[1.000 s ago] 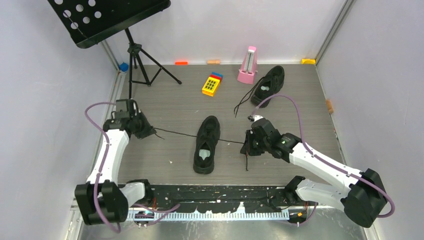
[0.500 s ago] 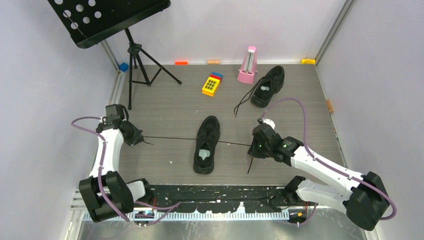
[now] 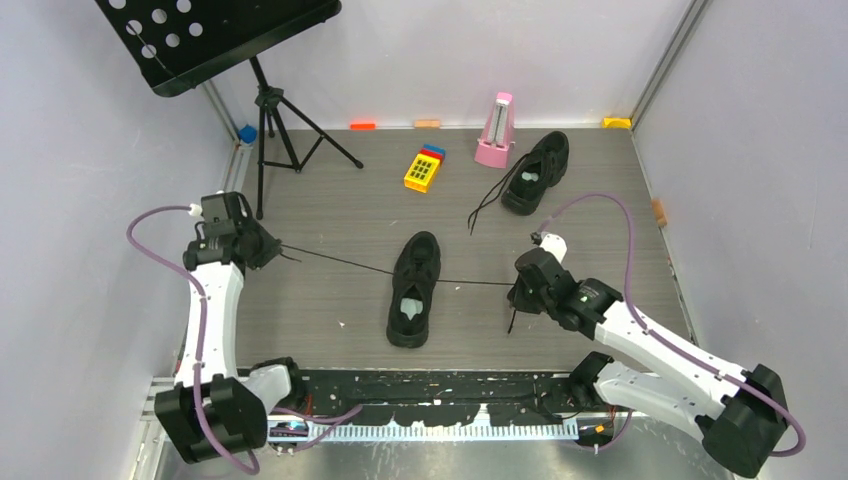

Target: Tie the shoes

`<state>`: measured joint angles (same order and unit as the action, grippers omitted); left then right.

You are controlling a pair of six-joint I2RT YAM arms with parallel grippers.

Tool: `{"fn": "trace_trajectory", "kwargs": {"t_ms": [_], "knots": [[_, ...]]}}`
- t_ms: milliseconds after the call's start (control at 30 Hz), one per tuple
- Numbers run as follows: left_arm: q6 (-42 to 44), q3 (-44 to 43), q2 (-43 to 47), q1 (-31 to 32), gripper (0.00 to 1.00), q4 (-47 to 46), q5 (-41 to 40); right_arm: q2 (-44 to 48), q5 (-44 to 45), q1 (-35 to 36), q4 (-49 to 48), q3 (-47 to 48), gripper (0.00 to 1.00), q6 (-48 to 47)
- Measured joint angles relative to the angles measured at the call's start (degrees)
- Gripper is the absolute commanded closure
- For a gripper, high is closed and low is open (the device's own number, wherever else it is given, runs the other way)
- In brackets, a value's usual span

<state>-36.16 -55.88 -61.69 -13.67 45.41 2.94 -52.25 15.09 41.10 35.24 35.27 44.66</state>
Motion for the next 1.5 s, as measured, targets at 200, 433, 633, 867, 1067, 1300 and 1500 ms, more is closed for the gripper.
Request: {"fn": "trace_trajectory", "kwargs": {"t_ms": [200, 433, 633, 867, 1067, 1300, 1500], "knots": [[-0.46, 1.42, 0.24, -1.95, 0.89, -0.33, -2.62, 1.75, 0.81, -1.22, 0.42, -0.26, 0.78, 0.52], [1.14, -0.37, -8.28, 10.91, 0.20, 4.11, -10.95, -4.48, -8.72, -1.31, -0.87, -0.11, 0.36, -3.56], [4.59, -4.11, -7.32, 27.76, 0.20, 5.95, -11.58, -9.62, -12.41, 2.80, -1.42, 5.79, 0.17, -5.73], [9.88, 7.10, 2.86, 36.59, 0.23, -4.00, 6.01, -18.12, -13.31, 9.75, -8.35, 13.88, 0.16, -6.56], [11.19, 11.10, 3.96, 42.14, 0.23, -12.00, 13.46, -27.47, -12.94, 15.26, -14.34, 15.91, 0.13, -6.64], [10.69, 12.24, 0.83, 47.12, 0.25, -17.33, 12.81, -34.51, -9.29, 16.61, -18.23, 17.90, 0.54, -5.42], [9.75, 12.22, 1.38, 47.56, 0.25, -16.00, 5.35, -35.12, -5.20, 16.94, -19.80, 17.88, 1.00, -4.20]]}}
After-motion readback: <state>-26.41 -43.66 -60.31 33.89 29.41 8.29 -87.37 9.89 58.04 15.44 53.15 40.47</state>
